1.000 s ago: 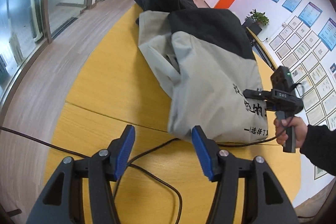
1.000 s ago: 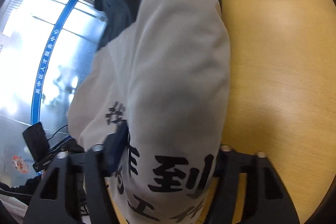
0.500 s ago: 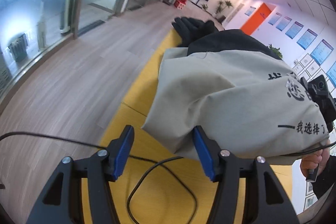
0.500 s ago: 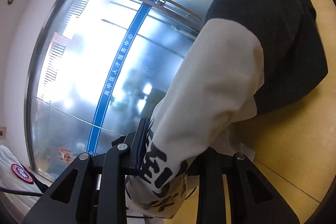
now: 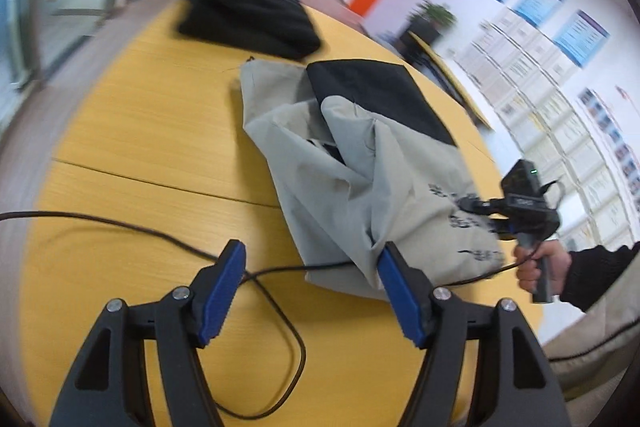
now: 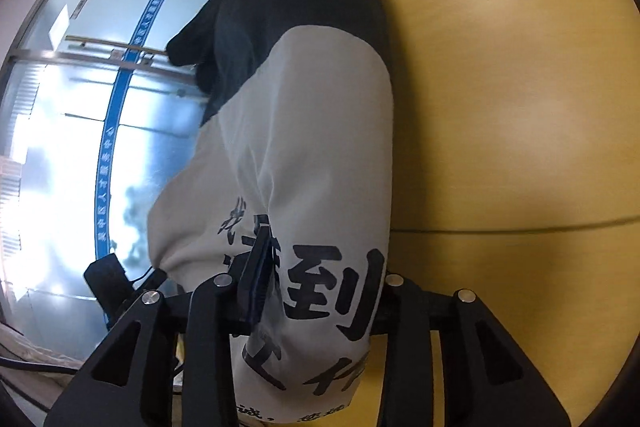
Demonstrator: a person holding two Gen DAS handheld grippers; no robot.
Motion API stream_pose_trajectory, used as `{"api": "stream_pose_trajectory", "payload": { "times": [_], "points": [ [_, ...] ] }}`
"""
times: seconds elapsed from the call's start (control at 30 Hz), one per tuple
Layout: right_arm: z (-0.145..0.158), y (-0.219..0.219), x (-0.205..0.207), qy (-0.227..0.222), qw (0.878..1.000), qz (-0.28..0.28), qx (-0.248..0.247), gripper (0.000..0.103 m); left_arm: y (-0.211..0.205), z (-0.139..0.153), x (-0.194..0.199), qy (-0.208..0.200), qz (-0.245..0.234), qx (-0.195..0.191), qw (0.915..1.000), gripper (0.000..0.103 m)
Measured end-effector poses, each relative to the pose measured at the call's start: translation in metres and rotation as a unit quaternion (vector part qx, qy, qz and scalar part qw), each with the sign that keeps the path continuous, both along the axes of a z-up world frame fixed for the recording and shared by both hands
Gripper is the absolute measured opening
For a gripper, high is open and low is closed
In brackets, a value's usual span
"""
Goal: Fold clothes
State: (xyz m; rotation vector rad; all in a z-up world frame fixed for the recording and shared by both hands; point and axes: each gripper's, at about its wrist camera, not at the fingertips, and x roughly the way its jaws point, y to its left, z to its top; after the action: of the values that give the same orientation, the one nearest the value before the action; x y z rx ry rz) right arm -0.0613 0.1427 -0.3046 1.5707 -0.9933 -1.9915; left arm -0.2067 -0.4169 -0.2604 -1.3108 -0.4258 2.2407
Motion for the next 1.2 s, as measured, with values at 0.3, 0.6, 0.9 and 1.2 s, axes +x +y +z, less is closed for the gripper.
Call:
{"api": "stream_pose_trajectory", "payload": {
  "times": [0.3,0.6,0.9,1.2],
  "points": [
    [0.024,0.109,0.047,-0.004,0.973,-0.058,0.222,0.065,0.020,-0.010,0.023,-0.029,0.012,-0.043,0.9986,0.072],
    [0.102,-0.009,0.157,0.276,0.770,0.258,0.514,0.103,0.006,0.032,0.052,0.008,0.075,-0.120,0.9899,0.072],
    [0.085,-0.043,0.198,0.355,0.765,0.239,0.482,0.103,-0.061,0.091,0.095,0.026,0.192,-0.196,0.9613,0.085],
    [0.026,-0.132,0.170,0.469,0.637,0.332,0.513,0.100,0.086,0.002,0.101,-0.007,0.080,-0.122,0.9893,0.085]
  ]
}}
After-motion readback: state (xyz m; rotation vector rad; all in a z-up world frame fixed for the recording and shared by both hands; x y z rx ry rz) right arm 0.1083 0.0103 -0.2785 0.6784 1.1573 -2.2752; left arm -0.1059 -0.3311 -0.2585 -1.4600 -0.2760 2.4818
